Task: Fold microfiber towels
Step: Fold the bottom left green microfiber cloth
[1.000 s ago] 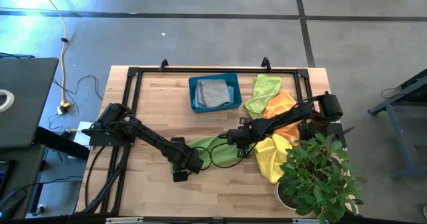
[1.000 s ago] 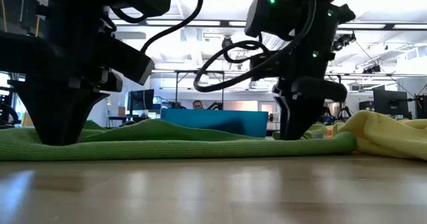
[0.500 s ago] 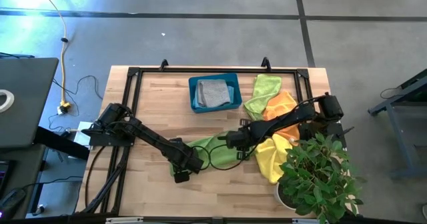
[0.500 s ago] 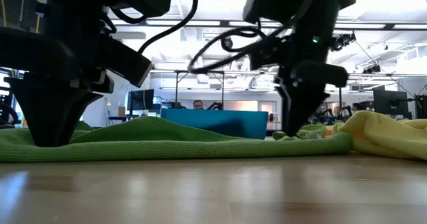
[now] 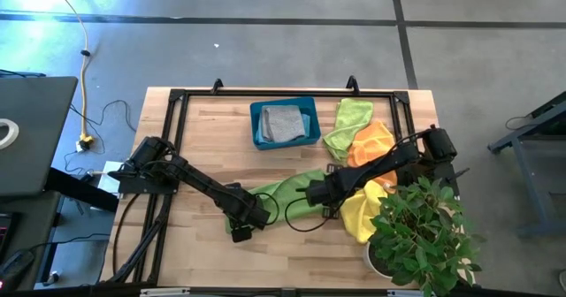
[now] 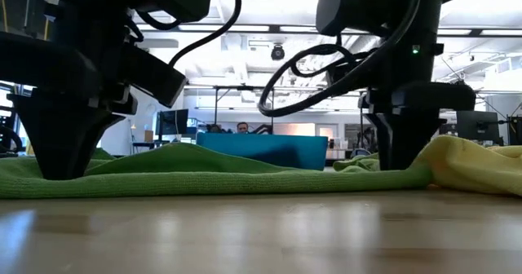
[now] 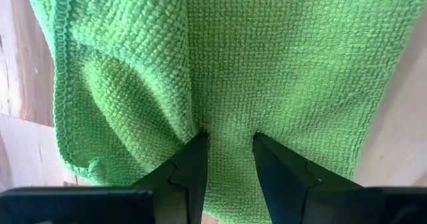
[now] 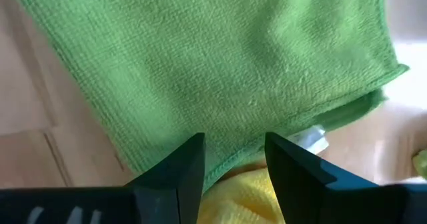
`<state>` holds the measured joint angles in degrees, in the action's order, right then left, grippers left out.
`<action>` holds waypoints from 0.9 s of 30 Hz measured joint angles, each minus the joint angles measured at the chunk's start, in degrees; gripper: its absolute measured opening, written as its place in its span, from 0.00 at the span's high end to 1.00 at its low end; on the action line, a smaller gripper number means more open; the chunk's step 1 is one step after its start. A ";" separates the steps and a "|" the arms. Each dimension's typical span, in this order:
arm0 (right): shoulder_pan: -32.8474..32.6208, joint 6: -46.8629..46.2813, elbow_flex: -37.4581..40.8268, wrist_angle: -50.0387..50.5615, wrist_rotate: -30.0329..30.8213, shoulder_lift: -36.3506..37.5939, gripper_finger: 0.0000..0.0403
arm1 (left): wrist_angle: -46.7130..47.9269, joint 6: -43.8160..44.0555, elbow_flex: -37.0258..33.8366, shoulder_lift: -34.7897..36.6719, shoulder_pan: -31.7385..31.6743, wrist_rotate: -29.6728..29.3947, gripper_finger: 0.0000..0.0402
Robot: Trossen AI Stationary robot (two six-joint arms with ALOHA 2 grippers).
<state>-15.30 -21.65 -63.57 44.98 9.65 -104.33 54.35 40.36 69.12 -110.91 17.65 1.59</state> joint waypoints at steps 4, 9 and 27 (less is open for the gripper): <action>-0.58 -0.86 0.00 0.12 -3.08 0.00 0.63 | 0.00 0.00 0.00 0.00 0.00 -0.05 0.71; -1.62 -1.07 0.00 0.88 -4.43 0.00 0.63 | 0.00 0.00 0.00 -0.02 0.00 -0.09 0.71; -1.97 2.15 -1.63 -1.53 5.08 0.07 0.63 | 1.46 -4.32 4.65 -0.45 0.05 -3.54 0.71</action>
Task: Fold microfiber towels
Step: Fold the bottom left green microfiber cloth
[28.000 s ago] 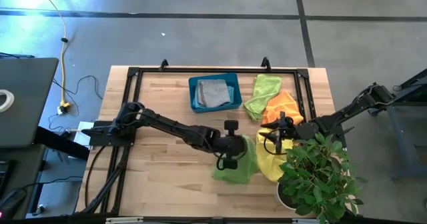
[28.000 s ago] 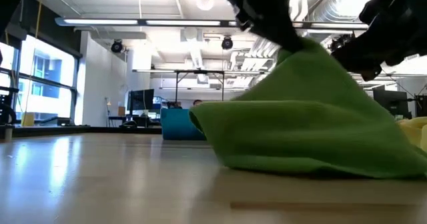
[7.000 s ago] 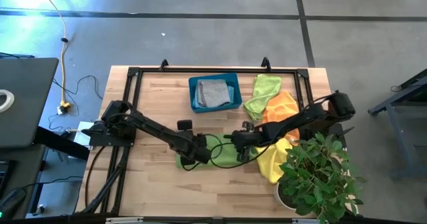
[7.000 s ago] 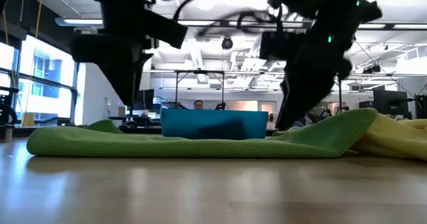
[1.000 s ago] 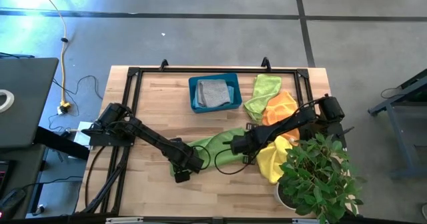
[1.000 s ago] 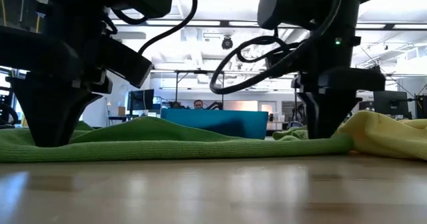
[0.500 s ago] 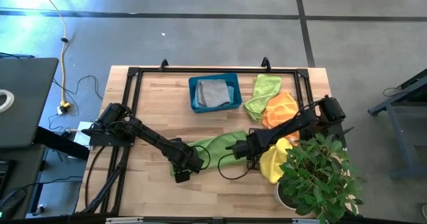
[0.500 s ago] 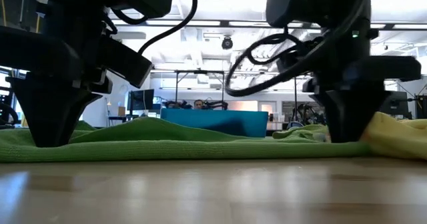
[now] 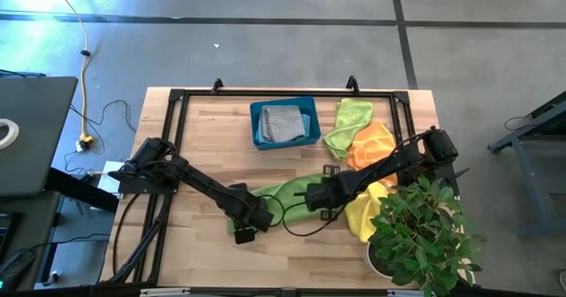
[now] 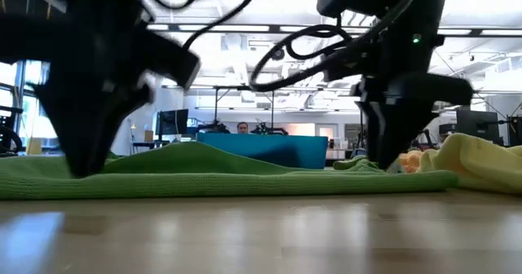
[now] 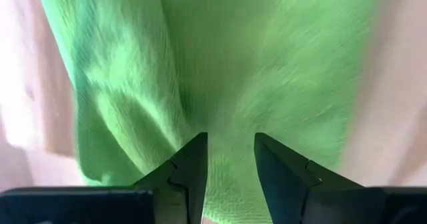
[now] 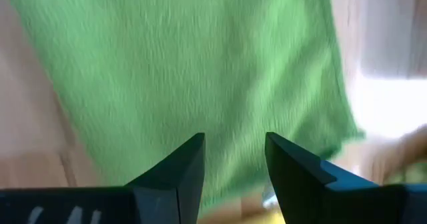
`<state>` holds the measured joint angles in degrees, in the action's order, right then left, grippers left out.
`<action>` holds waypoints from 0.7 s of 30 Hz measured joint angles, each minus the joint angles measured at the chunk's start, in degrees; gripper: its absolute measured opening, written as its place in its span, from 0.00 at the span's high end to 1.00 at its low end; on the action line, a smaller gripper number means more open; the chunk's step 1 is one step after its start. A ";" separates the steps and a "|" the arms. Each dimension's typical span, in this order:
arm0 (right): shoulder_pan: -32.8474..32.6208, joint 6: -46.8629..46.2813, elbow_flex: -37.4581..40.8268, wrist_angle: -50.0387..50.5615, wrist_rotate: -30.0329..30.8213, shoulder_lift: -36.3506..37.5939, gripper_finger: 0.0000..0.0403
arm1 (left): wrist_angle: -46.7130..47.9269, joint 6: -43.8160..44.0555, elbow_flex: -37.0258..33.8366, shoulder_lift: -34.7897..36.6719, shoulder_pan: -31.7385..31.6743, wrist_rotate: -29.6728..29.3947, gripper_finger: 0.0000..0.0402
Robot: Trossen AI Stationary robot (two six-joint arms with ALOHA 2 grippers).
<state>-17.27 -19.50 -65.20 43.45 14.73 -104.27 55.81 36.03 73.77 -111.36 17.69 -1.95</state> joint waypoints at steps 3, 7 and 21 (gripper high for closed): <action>0.58 0.25 1.51 -5.88 1.41 0.00 0.63 | 0.11 -3.28 2.96 0.03 0.04 -1.66 0.71; 1.44 0.04 5.24 -12.91 1.83 0.02 0.63 | 0.24 -6.68 4.35 0.12 -0.12 -5.50 0.71; 1.85 -2.56 11.34 -21.28 1.80 0.34 0.63 | 3.40 -6.98 -0.17 0.25 -5.30 -9.44 0.71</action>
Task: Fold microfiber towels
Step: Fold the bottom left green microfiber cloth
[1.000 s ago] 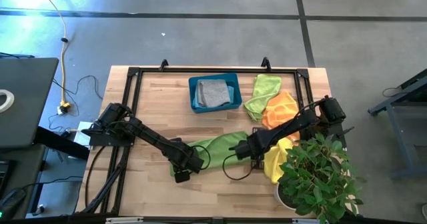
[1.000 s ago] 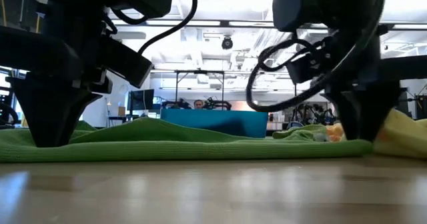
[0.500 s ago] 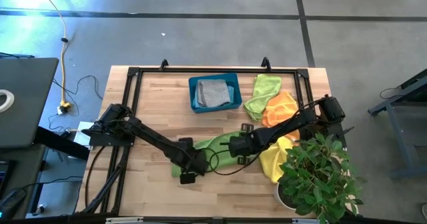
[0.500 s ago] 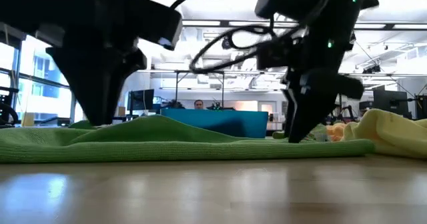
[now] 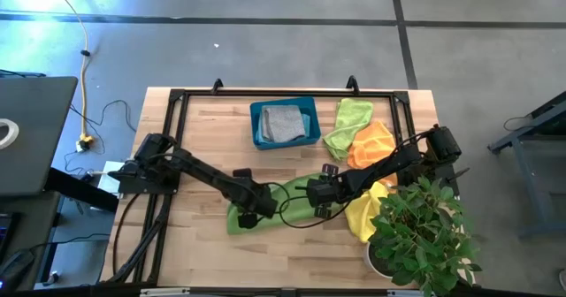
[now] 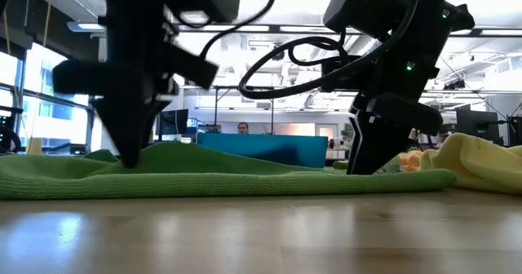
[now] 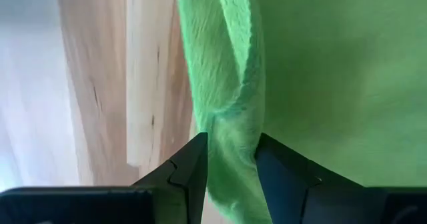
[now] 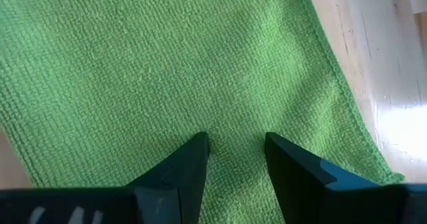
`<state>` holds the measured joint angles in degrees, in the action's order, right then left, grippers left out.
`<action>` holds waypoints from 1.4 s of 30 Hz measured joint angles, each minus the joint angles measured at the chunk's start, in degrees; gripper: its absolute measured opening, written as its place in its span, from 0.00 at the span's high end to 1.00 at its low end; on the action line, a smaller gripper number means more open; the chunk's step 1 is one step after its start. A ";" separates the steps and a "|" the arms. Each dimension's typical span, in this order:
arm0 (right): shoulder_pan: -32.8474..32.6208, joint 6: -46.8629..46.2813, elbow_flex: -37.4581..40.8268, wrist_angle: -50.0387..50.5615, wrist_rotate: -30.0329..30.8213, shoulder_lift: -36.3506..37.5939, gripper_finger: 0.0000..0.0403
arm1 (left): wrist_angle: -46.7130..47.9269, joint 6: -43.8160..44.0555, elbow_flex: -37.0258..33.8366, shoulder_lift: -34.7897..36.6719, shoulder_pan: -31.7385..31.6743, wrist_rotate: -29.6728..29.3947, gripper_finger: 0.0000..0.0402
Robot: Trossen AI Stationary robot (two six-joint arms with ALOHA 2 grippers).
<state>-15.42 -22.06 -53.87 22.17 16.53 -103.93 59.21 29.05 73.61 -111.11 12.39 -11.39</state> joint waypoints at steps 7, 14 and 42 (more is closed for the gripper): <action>0.00 0.08 0.04 -0.09 -0.09 -0.10 0.63 | 0.01 2.26 -3.21 0.04 -0.75 0.22 0.71; 0.00 0.02 0.09 -0.07 -0.20 -0.16 0.63 | 0.29 3.92 -3.29 0.09 -0.62 0.23 0.71; -0.07 -1.49 0.18 -0.84 -0.60 -0.26 0.63 | 3.52 8.12 -7.17 0.48 3.02 4.72 0.71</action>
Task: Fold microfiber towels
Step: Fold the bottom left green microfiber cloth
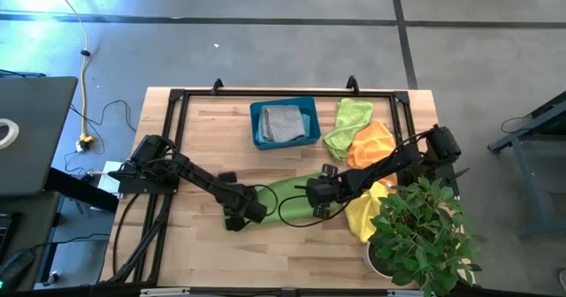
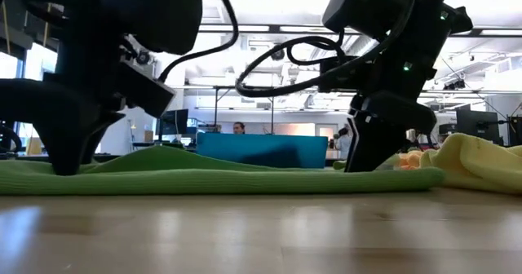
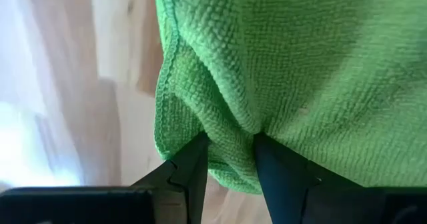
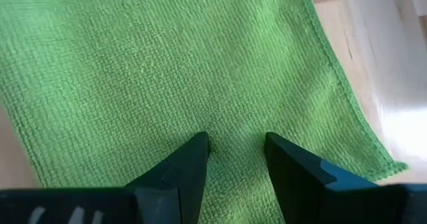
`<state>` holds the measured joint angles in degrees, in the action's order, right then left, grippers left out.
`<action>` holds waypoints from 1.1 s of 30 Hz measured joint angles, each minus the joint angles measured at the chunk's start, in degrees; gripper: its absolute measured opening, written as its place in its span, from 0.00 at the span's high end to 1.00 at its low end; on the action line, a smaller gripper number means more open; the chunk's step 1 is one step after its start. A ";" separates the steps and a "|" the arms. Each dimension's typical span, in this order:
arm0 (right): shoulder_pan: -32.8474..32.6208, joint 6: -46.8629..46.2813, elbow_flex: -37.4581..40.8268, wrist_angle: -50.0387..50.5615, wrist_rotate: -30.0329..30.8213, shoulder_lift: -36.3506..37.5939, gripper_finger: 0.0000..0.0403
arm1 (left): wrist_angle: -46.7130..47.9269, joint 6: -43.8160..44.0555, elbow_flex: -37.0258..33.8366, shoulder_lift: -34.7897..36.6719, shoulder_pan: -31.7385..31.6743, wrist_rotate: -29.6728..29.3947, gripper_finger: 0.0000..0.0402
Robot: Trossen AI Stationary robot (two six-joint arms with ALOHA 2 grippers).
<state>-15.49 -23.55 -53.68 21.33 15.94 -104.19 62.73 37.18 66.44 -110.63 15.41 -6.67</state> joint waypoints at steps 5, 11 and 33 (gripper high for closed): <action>0.00 0.06 -0.01 -0.01 -0.21 -0.01 0.63 | 1.56 2.32 -0.20 -0.13 0.07 0.23 0.71; 0.00 0.31 -0.03 -0.26 -0.19 -0.05 0.63 | 2.37 4.99 -0.31 0.22 0.01 3.72 0.71; -0.03 1.09 0.06 -0.78 -0.04 -0.08 0.63 | 6.85 4.62 3.56 3.65 -0.13 -4.01 0.71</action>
<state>-15.51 -22.46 -53.63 20.56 15.90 -104.27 69.58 41.79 70.00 -106.98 15.28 -10.67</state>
